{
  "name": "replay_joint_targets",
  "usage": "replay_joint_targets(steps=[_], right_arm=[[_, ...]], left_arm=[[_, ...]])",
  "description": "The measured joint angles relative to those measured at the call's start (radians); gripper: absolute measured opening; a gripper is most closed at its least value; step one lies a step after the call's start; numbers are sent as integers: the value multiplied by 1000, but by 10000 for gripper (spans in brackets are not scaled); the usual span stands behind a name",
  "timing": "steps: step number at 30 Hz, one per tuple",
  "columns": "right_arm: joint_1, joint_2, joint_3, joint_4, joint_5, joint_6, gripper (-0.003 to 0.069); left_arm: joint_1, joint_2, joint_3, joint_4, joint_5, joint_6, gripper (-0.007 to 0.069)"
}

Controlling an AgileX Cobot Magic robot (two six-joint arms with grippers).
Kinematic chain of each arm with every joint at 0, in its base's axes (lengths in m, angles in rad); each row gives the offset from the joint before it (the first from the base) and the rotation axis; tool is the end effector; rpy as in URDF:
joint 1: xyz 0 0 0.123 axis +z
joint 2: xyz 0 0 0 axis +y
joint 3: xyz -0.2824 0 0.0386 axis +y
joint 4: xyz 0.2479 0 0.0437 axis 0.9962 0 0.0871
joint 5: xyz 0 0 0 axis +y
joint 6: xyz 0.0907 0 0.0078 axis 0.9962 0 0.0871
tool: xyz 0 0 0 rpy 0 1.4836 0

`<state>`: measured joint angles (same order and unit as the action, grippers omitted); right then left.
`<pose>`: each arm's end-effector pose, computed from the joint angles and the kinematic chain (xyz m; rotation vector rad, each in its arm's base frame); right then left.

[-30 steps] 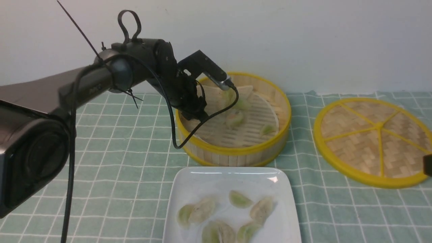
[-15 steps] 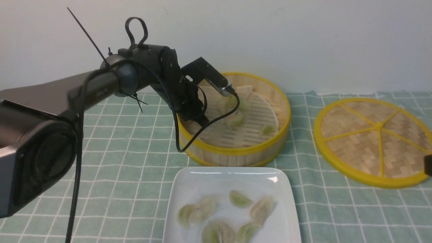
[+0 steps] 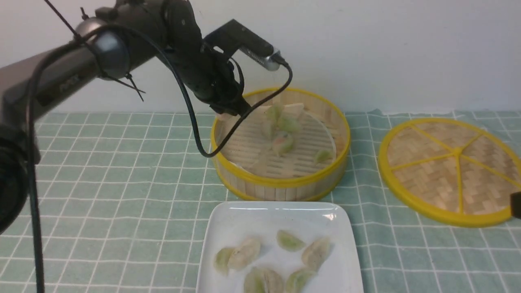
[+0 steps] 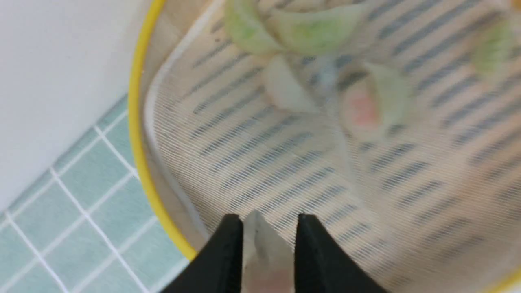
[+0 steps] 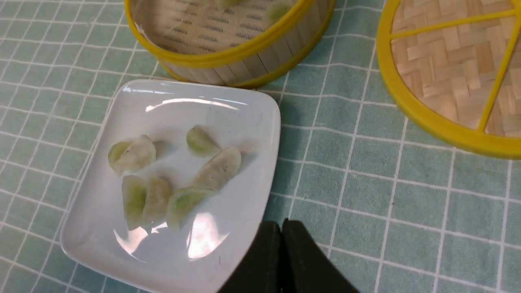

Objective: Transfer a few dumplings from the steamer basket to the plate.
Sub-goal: Use the left arm to put the dumpling into the plate

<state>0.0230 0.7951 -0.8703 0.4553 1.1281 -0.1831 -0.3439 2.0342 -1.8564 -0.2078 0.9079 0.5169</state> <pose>0.1232 0.0390 0.3472 -0.1701 2.4552 0.5278 0.4298 -0.1697 0.2825 0.9705 2.3582 -0.1918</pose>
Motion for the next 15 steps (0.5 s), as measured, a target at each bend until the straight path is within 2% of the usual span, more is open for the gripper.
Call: replay_joint_targets(steps=[6, 10, 15], right_arm=[[0, 0, 0, 0, -2, -7, -14], [0, 0, 0, 1, -15, -8, -14], [0, 0, 0, 0, -24, -8, -14]], left_arm=[[-4, -106, 0, -104, 295, -1, 141], [-8, -118, 41, -161, 316, -8, 141], [-44, -115, 205, -189, 316, -13, 141]])
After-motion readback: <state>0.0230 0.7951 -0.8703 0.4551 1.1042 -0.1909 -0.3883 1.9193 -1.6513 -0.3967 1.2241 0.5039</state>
